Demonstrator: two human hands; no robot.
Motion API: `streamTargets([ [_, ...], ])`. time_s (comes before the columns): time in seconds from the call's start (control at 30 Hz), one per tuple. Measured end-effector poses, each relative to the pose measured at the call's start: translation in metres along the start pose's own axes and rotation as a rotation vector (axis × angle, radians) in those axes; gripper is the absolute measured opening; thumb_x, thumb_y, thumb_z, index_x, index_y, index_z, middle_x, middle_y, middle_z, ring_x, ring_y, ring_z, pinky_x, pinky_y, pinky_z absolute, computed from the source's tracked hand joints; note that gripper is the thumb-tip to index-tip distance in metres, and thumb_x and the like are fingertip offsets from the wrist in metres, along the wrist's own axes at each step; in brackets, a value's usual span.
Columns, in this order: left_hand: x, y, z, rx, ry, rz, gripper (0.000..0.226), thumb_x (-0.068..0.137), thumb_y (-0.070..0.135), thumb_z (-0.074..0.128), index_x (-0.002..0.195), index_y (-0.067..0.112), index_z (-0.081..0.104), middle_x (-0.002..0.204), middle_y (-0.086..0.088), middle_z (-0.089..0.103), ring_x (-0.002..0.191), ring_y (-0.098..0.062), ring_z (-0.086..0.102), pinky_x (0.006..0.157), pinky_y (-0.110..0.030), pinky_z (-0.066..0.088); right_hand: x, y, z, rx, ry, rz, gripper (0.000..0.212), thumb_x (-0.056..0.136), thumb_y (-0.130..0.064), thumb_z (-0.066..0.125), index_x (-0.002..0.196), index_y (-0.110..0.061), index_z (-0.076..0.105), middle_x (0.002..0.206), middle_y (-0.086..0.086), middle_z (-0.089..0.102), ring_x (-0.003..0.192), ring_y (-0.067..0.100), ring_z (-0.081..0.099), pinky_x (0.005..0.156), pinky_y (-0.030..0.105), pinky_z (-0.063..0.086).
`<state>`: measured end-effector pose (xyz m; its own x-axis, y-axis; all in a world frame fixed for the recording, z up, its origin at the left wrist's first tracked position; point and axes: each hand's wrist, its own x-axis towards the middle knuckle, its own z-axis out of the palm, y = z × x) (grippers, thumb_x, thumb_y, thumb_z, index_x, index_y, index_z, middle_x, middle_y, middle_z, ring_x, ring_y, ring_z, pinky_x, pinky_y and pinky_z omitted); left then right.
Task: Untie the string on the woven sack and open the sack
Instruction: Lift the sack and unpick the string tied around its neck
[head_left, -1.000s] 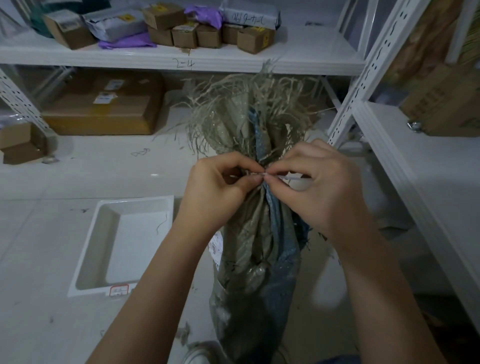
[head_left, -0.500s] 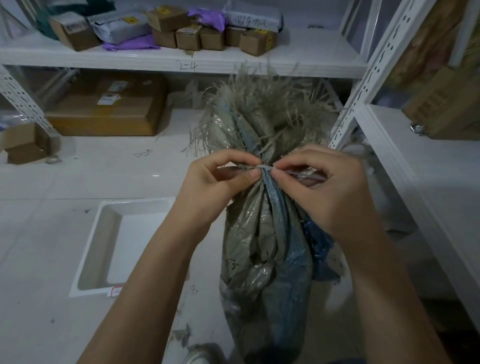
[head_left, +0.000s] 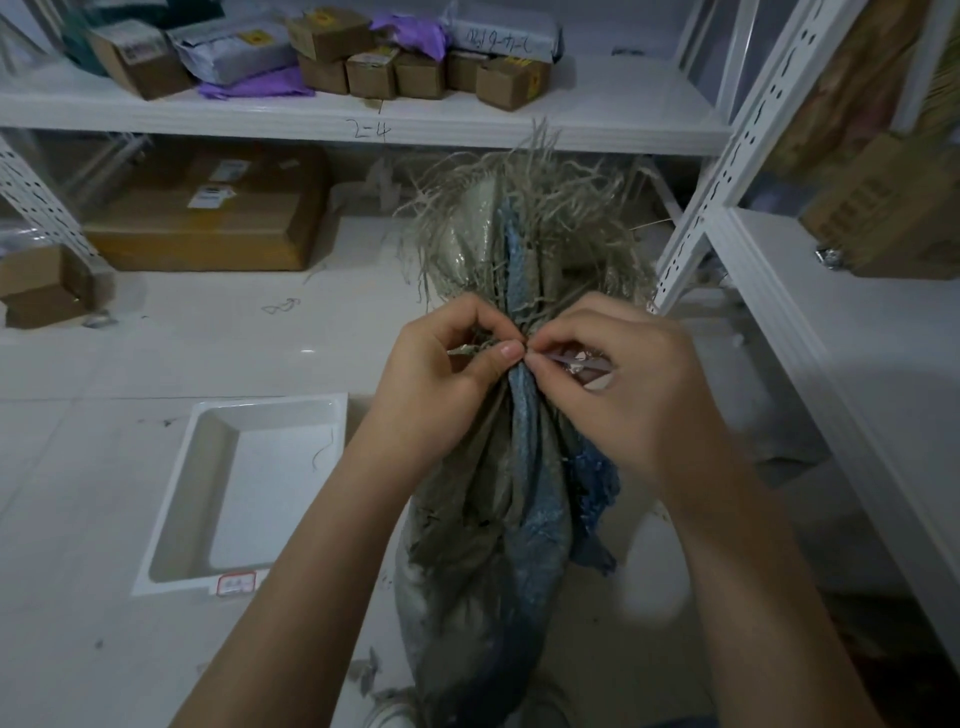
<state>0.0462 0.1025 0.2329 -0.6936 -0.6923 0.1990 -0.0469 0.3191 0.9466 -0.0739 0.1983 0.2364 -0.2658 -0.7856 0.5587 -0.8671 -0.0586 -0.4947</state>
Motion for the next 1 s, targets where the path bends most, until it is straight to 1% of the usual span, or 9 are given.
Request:
streamTargets([
  [0.27,0.000,-0.004,0.000,-0.002,-0.028,0.033,0.022,0.088,0.005,0.056,0.075,0.023,0.053,0.077,0.001,0.058,0.083,-0.022,0.058,0.072,-0.026,0.045,0.001,-0.004,0.000,0.054,0.007,0.016,0.009,0.080,-0.012,0.066,0.081,-0.006,0.072,0.076,0.004,0.066,0.072,0.019,0.063,0.062,0.036,0.053],
  [0.33,0.000,-0.004,0.000,0.002,-0.031,0.033,0.023,0.089,0.006,0.054,0.075,0.024,0.051,0.075,0.003,0.055,0.077,-0.018,0.055,0.067,-0.020,0.042,0.001,-0.005,0.000,0.032,0.004,0.013,0.008,0.081,-0.012,0.066,0.080,-0.006,0.071,0.076,0.003,0.066,0.072,0.018,0.063,0.062,0.035,0.053],
  [0.43,-0.001,-0.002,-0.001,-0.034,-0.016,-0.003,0.026,0.092,0.004,0.050,0.075,0.024,0.050,0.071,0.004,0.051,0.057,0.001,0.044,0.052,-0.009,0.033,0.002,-0.006,0.000,0.006,0.006,0.005,0.007,0.082,-0.011,0.065,0.080,-0.006,0.069,0.077,0.003,0.065,0.072,0.016,0.062,0.063,0.033,0.053],
  [0.5,-0.002,0.000,-0.002,-0.066,-0.014,-0.038,0.026,0.093,0.004,0.049,0.075,0.023,0.049,0.069,0.001,0.049,0.046,0.003,0.039,0.044,-0.008,0.029,0.003,-0.007,0.000,0.014,0.010,0.011,0.007,0.082,-0.010,0.064,0.080,-0.005,0.069,0.077,0.002,0.065,0.072,0.015,0.062,0.063,0.032,0.054],
  [0.6,-0.003,0.002,-0.003,-0.185,0.004,-0.107,0.027,0.094,0.004,0.046,0.073,0.021,0.048,0.061,0.000,0.044,0.042,0.000,0.034,0.041,-0.012,0.027,0.003,-0.007,-0.001,0.078,0.032,0.038,0.005,0.083,-0.007,0.065,0.081,-0.005,0.068,0.077,0.003,0.064,0.070,0.011,0.061,0.062,0.028,0.053],
  [0.73,-0.003,0.005,-0.005,-0.327,-0.027,-0.183,0.020,0.095,0.010,0.047,0.077,0.018,0.050,0.068,-0.010,0.049,0.056,-0.018,0.042,0.047,-0.022,0.031,0.002,-0.006,-0.004,0.123,0.060,0.055,0.004,0.084,-0.005,0.065,0.082,-0.003,0.069,0.077,0.005,0.063,0.071,0.012,0.060,0.060,0.022,0.052],
  [0.87,-0.005,0.009,-0.002,-0.228,-0.096,-0.092,0.006,0.089,0.016,0.058,0.084,0.017,0.055,0.076,0.000,0.058,0.070,-0.006,0.056,0.062,-0.015,0.045,0.000,-0.004,-0.003,0.142,0.058,0.053,0.010,0.083,-0.008,0.062,0.084,-0.003,0.070,0.078,0.001,0.062,0.071,0.008,0.060,0.060,0.015,0.051],
  [0.93,-0.004,0.006,0.001,-0.186,-0.089,-0.056,0.008,0.086,0.014,0.061,0.083,0.017,0.055,0.085,-0.007,0.059,0.081,-0.016,0.057,0.073,-0.028,0.047,0.000,-0.003,-0.001,0.142,0.051,0.059,0.015,0.082,-0.013,0.060,0.085,-0.004,0.071,0.079,0.003,0.064,0.072,0.010,0.062,0.060,0.020,0.053],
  [1.0,-0.003,0.004,0.001,-0.160,-0.078,-0.045,0.010,0.086,0.016,0.062,0.080,0.019,0.055,0.084,-0.008,0.058,0.081,-0.019,0.056,0.074,-0.033,0.045,0.000,-0.003,0.000,0.139,0.051,0.061,0.012,0.082,-0.011,0.062,0.085,-0.004,0.071,0.079,0.002,0.064,0.071,0.010,0.062,0.059,0.023,0.054],
])
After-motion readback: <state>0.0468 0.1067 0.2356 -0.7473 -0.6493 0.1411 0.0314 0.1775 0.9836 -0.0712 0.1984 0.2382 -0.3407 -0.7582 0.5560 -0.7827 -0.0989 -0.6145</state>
